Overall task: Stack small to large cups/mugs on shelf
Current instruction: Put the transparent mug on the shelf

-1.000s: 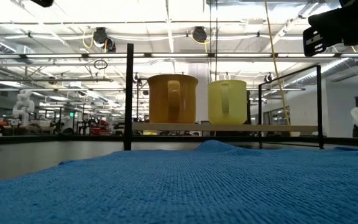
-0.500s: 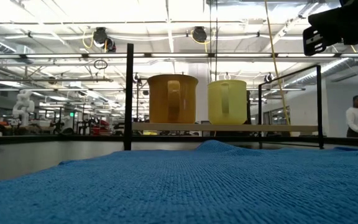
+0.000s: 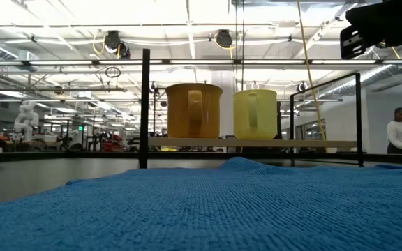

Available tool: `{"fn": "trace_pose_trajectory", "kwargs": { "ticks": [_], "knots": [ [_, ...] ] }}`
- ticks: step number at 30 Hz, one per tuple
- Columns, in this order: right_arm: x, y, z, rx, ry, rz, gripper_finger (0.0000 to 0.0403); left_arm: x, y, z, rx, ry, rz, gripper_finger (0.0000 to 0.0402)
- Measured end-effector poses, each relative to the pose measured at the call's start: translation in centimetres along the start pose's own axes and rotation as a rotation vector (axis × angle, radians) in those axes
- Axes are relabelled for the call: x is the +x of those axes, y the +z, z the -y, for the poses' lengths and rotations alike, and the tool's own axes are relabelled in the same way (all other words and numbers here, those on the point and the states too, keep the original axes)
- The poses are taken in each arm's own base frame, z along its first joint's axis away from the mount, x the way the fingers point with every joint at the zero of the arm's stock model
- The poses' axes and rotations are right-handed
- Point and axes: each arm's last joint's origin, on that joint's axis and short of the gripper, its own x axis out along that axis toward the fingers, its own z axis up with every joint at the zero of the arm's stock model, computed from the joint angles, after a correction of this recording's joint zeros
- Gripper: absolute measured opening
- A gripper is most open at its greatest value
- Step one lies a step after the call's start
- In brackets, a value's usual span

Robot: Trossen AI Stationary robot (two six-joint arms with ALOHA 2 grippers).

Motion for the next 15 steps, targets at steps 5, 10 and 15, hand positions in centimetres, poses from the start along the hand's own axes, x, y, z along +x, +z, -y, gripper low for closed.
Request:
{"fn": "trace_pose_trajectory", "kwargs": {
  "ticks": [5, 10, 15],
  "knots": [
    [0.00, 0.01, -0.01, 0.000, 0.001, 0.001, 0.0000, -0.11, 0.23, -0.36, -0.039, 0.014, 0.006, 0.0000],
    [0.00, 0.00, -0.01, 0.001, 0.003, 0.000, 0.0000, -0.08, 0.17, -0.41, -0.035, 0.014, -0.001, 0.0000],
    [0.00, 0.00, -0.01, 0.001, 0.004, 0.000, 0.0000, -0.09, 0.03, -0.43, -0.028, 0.013, -0.014, 0.0000]
  ]
}}
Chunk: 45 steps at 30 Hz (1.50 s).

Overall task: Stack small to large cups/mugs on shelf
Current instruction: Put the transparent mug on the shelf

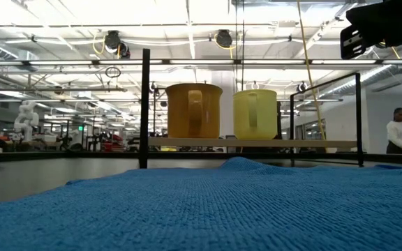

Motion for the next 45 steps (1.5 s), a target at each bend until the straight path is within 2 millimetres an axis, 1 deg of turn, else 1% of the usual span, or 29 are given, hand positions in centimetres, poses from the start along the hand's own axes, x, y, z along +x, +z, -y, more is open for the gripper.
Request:
{"fn": "trace_pose_trajectory", "kwargs": {
  "ticks": [11, 17, 21, 24, 31, 33, 37, 45],
  "knots": [
    [0.0, 0.0, 0.0, 0.000, 0.000, 0.000, 0.0000, 0.1, 0.0, -0.1, -0.011, -0.039, -0.014, 0.0000],
    [0.0, 0.0, 0.0, 0.000, 0.000, 0.000, 0.0000, 0.5, -0.3, -1.4, -0.078, -0.032, -0.090, 0.0000],
    [0.0, 0.0, 0.0, 0.000, 0.000, 0.000, 0.0000, 0.7, -0.6, -2.4, -0.104, -0.047, -0.182, 0.0000],
    [0.0, 0.0, 0.0, 0.000, 0.000, 0.000, 0.0000, 0.4, 0.2, -2.7, -0.104, -0.021, -0.235, 0.0000],
    [0.0, 0.0, 0.0, 0.000, 0.000, -0.001, 0.0000, -0.8, 2.7, -2.7, -0.084, -0.012, -0.339, 0.0000],
    [0.0, 0.0, 0.0, 0.000, 0.000, -0.001, 0.0000, -1.2, 2.9, -2.8, -0.088, -0.012, -0.382, 0.0000],
    [0.0, 0.0, 0.0, -0.002, 0.000, -0.002, 0.0000, -1.3, 3.6, -3.1, -0.111, -0.043, -0.402, 0.0000],
    [0.0, -0.1, 0.0, -0.008, 0.000, -0.010, 0.0000, -1.1, 3.7, -3.7, -0.116, -0.066, -0.428, 0.0000]
  ]
}}
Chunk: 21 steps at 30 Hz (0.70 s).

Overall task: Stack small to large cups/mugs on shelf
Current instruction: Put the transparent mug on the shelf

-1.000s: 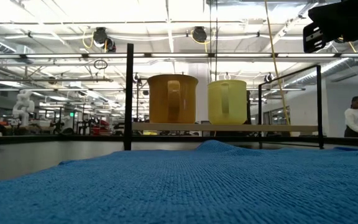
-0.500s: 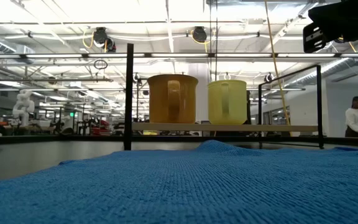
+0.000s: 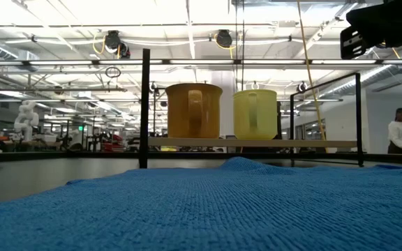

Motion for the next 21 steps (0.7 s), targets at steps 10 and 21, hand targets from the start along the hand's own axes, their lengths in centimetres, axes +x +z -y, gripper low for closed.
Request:
{"fn": "trace_pose_trajectory", "kwargs": {
  "ticks": [10, 21],
  "knots": [
    [0.00, 0.01, 0.00, 0.000, 0.000, 0.001, 0.0000, 0.00, 0.24, 0.09, 0.005, -0.011, 0.024, 0.0039],
    [0.00, 0.02, 0.00, 0.000, 0.000, 0.002, 0.0000, -0.01, 0.40, 0.16, -0.001, -0.019, 0.040, 0.0137]
  ]
}}
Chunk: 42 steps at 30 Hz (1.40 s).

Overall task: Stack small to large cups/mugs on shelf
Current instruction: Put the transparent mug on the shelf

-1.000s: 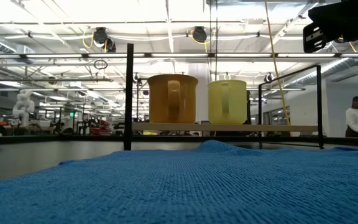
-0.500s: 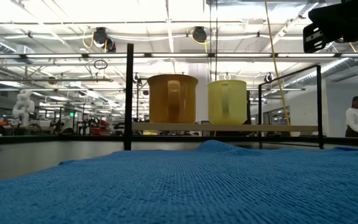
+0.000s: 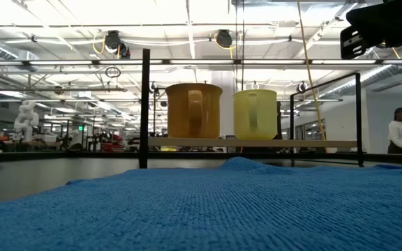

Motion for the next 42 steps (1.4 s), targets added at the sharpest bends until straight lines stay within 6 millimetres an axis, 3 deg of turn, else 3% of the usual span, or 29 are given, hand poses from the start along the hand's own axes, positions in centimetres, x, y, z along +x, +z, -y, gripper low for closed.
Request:
{"fn": "trace_pose_trajectory", "kwargs": {
  "ticks": [11, 28, 42],
  "knots": [
    [0.0, 0.0, 0.0, 0.000, 0.000, 0.000, 0.0000, 0.0, 0.1, -0.1, -0.009, 0.004, 0.003, 0.0207],
    [0.0, 0.0, 0.0, 0.000, 0.000, 0.000, 0.0000, 5.2, -1.0, -3.2, -0.147, 0.082, -0.237, 0.0209],
    [0.0, 0.0, 0.0, 0.004, 0.000, 0.000, 0.0000, 8.4, -1.9, -3.9, -0.233, 0.029, -0.344, 0.0209]
  ]
}}
